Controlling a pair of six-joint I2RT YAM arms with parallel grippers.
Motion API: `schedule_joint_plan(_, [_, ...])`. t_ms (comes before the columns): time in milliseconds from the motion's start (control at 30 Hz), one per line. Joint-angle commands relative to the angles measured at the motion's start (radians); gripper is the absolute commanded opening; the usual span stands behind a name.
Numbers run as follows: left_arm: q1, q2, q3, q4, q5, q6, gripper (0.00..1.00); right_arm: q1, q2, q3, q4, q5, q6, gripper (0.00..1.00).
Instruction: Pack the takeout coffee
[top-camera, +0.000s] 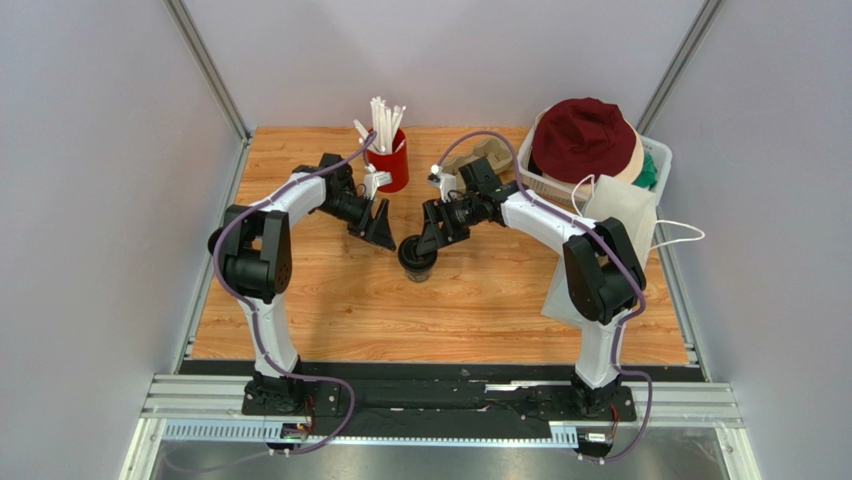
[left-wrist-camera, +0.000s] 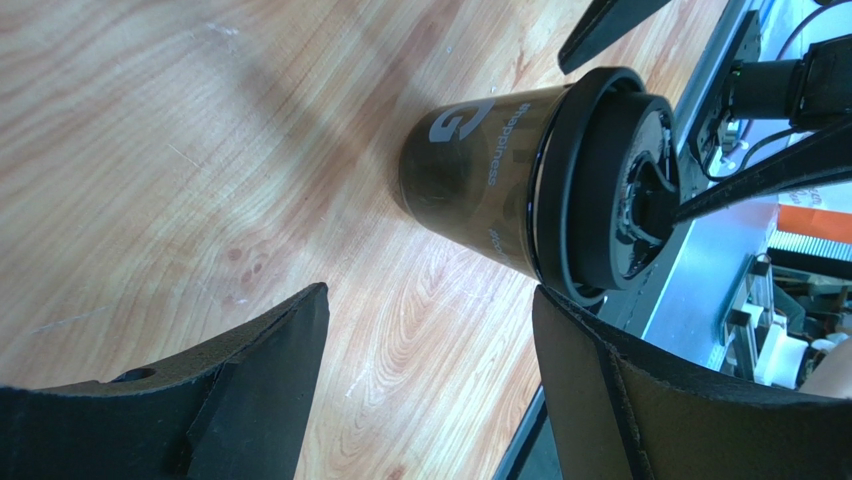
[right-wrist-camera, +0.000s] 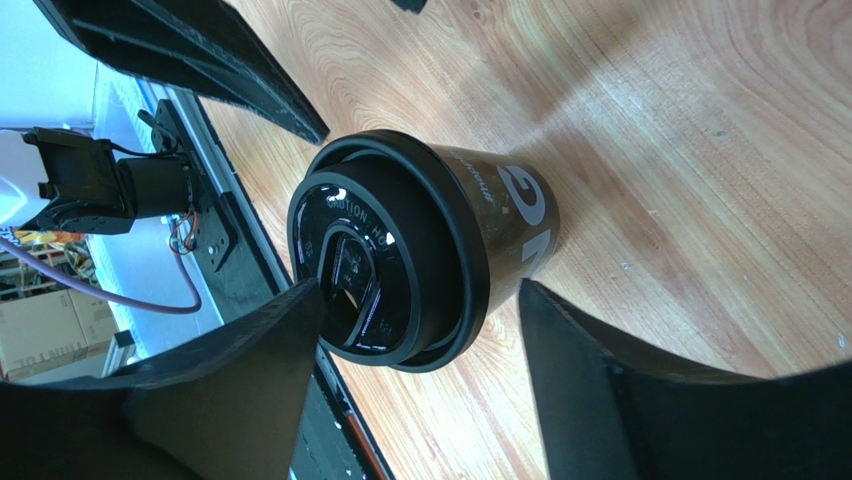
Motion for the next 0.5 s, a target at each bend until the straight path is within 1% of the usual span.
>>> schedule_joint_plan(0, [-0.005,-0.06,-0.015,0.054,0.025,0.039,0.83,0.011,0.027,0.036,0.038,0.026,0.016,0.71])
schedule_joint_plan(133, [-0.005,-0.053,-0.011,0.061,0.036,0.033,0.83,0.017,0.038,0.033,0.033,0.034,0.011,0.64])
schedule_joint_plan(267, [-0.005,-0.058,-0.008,0.061,0.06,0.035,0.83,0.017,0.052,0.035,0.035,0.031,0.009,0.53])
schedule_joint_plan(367, [-0.005,-0.061,-0.015,0.061,0.079,0.039,0.83,0.019,0.066,0.042,0.032,0.029,0.009,0.47])
schedule_joint_plan(467, [-0.005,-0.066,-0.018,0.061,0.094,0.045,0.83,0.017,0.075,0.044,0.026,0.031,0.009,0.44])
